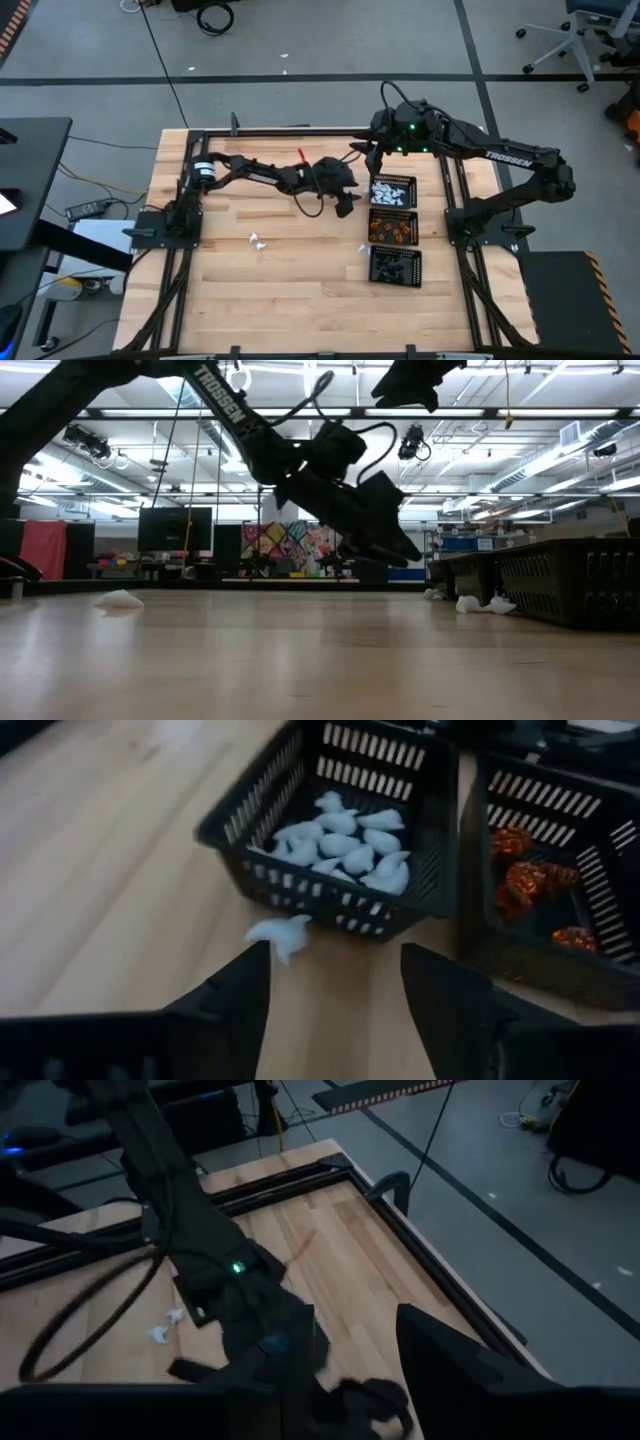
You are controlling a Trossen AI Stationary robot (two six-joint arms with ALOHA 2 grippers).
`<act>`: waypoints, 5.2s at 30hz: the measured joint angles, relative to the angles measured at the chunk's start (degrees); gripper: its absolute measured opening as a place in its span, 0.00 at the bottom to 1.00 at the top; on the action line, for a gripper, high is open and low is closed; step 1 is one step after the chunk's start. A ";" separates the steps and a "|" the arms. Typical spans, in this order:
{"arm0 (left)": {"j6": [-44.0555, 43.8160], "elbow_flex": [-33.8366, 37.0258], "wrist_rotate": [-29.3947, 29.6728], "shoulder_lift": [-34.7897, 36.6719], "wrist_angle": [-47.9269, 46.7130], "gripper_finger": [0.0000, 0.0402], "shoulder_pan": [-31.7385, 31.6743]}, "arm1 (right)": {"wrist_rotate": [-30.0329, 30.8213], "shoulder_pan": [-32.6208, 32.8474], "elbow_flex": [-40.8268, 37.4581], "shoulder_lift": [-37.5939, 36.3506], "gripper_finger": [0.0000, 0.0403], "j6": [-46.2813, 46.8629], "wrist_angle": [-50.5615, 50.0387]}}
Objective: Sort Halloween decoration
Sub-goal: Put the white ghost toy into the top black bin
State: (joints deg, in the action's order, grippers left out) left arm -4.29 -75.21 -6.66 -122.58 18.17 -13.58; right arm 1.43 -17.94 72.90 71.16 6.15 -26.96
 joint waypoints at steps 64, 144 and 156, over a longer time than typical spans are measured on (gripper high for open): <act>14.72 -26.34 3.82 -16.71 -27.56 0.29 1.00 | 2.08 2.19 -0.04 -4.20 0.35 4.63 1.20; 1.79 -3.59 -2.64 5.33 -22.41 0.38 4.39 | 2.24 0.42 -0.03 -10.57 0.35 -2.93 -1.86; 2.37 10.81 11.95 4.63 12.81 0.38 7.70 | 0.59 0.16 -0.02 -4.88 0.35 -1.80 0.81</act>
State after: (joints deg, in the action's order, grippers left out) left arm -1.92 -64.41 5.29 -117.95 30.98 -5.88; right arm 2.02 -17.78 72.88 66.27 4.35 -26.15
